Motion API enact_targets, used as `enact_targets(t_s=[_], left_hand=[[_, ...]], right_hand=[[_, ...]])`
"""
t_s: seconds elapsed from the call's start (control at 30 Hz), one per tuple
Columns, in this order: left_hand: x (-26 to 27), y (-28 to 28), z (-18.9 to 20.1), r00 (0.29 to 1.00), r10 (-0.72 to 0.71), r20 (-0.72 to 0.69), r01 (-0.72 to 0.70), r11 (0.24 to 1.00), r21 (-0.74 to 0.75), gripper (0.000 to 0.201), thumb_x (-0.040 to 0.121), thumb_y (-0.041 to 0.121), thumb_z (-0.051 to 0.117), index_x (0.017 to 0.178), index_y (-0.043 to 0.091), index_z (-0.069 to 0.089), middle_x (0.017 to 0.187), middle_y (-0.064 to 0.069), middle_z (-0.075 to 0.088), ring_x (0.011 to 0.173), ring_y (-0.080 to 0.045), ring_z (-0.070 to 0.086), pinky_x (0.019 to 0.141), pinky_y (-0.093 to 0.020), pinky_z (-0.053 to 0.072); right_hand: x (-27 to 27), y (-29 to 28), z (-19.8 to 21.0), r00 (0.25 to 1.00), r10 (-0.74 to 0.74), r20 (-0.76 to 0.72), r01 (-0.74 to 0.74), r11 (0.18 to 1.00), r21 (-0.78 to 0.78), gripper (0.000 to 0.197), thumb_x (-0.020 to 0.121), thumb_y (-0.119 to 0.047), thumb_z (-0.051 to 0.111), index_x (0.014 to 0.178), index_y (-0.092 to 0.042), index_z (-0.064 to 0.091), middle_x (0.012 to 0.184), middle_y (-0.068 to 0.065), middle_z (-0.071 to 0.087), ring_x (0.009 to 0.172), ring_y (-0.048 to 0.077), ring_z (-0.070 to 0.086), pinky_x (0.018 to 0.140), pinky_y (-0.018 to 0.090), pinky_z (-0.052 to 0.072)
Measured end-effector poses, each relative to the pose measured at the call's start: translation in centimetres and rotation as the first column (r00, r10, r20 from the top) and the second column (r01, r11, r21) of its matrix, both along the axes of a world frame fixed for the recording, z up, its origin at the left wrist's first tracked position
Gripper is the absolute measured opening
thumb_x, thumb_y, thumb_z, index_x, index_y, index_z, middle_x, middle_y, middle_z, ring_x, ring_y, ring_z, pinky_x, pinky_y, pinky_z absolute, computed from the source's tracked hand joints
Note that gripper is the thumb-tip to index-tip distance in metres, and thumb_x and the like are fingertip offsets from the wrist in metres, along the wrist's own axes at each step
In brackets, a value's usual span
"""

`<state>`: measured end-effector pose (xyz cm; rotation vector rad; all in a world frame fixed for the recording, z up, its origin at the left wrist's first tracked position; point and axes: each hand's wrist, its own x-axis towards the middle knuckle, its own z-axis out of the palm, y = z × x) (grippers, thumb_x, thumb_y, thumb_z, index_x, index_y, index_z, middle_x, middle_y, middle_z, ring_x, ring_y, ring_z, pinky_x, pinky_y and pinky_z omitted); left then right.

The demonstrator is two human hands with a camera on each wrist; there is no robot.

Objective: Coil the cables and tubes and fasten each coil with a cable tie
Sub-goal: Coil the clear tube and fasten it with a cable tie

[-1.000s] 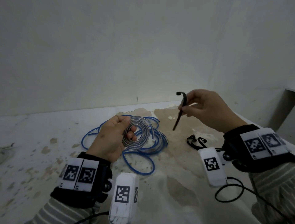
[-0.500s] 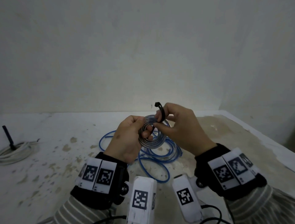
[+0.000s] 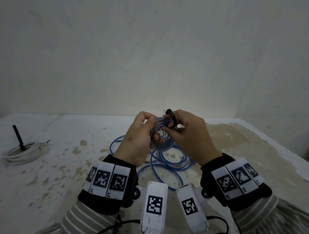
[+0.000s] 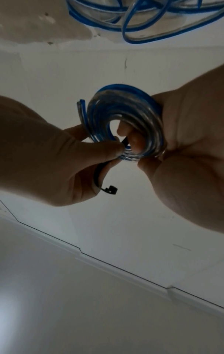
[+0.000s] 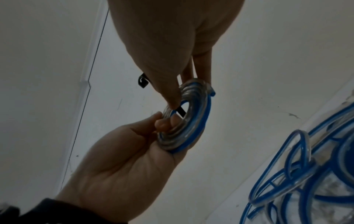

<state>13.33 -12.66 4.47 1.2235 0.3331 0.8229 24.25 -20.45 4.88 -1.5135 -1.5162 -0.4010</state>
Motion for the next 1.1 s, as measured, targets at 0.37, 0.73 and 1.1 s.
enact_targets(t_s=[0.37, 0.73, 1.1], left_hand=[[-0.8, 1.2, 0.2, 0.989, 0.126, 0.071, -0.128, 0.991, 0.025, 0.03, 0.098, 0.006, 0.036, 0.111, 0.012, 0.062, 0.085, -0.01, 0.055, 0.044, -0.007, 0.037, 0.044, -0.02, 0.043], [-1.2, 1.0, 0.4, 0.986, 0.125, 0.107, -0.133, 0.989, 0.07, 0.032, 0.096, 0.002, 0.039, 0.098, 0.017, 0.067, 0.078, -0.003, 0.059, 0.043, -0.008, 0.036, 0.043, -0.02, 0.042], [-1.2, 0.5, 0.6, 0.98, 0.184, 0.068, -0.193, 0.97, 0.148, 0.039, 0.091, 0.0, 0.043, 0.078, 0.024, 0.071, 0.056, 0.004, 0.054, 0.046, -0.014, 0.031, 0.047, -0.027, 0.034]], right_hand=[[-1.3, 0.2, 1.1, 0.936, 0.144, -0.322, -0.191, 0.974, -0.119, 0.017, 0.079, -0.016, 0.071, 0.074, -0.024, 0.058, 0.104, -0.004, 0.062, 0.1, 0.013, 0.059, 0.078, 0.029, 0.054], [-2.0, 0.6, 2.3, 0.847, 0.089, -0.524, -0.108, 0.994, -0.006, 0.01, 0.083, -0.009, 0.065, 0.089, -0.016, 0.063, 0.071, 0.004, 0.066, 0.064, 0.009, 0.06, 0.059, 0.014, 0.046], [-1.7, 0.1, 3.2, 0.847, 0.109, -0.52, -0.109, 0.994, 0.032, 0.016, 0.077, -0.008, 0.072, 0.082, -0.023, 0.069, 0.075, -0.003, 0.071, 0.066, 0.007, 0.066, 0.069, 0.027, 0.056]])
